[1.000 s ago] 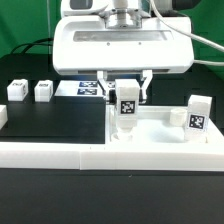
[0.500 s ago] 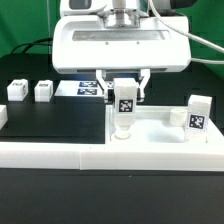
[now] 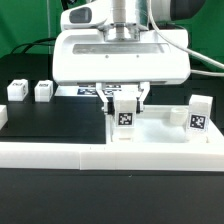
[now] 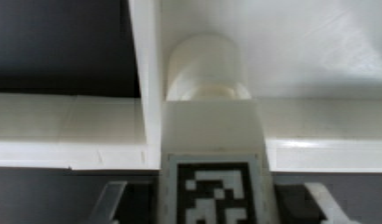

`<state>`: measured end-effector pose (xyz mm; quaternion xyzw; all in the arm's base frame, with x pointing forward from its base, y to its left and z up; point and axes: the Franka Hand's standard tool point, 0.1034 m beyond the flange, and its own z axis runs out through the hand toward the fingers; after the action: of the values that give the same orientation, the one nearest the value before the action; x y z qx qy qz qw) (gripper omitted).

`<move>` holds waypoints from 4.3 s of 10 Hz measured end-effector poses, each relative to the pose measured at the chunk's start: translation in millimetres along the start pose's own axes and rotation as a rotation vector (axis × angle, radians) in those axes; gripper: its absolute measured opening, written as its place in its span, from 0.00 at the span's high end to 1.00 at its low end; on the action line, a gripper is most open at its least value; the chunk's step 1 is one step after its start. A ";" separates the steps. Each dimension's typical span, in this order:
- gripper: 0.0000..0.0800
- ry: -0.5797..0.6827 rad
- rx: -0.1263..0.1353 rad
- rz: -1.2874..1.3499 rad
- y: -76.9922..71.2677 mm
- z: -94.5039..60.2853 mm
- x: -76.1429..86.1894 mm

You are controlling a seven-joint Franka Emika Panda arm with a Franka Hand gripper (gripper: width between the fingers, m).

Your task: Assemble square table

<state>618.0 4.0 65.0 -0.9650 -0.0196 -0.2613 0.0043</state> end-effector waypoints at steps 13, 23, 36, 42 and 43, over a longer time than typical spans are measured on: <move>0.19 0.011 -0.011 0.003 -1.1 -0.2 -1.4; 0.19 -0.301 0.089 0.304 -9.4 -17.4 6.2; 0.19 -0.437 -0.029 0.436 4.7 -2.1 17.7; 0.19 -0.464 -0.017 0.478 5.9 -3.3 15.7; 0.35 -0.465 -0.017 0.478 5.9 -3.0 15.2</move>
Offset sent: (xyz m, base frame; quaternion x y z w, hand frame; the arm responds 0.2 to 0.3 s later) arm 0.0000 0.0000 0.0000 0.0000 0.0000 0.0000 1.0000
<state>629.8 -1.4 75.2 -0.9762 0.2089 -0.0259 0.0526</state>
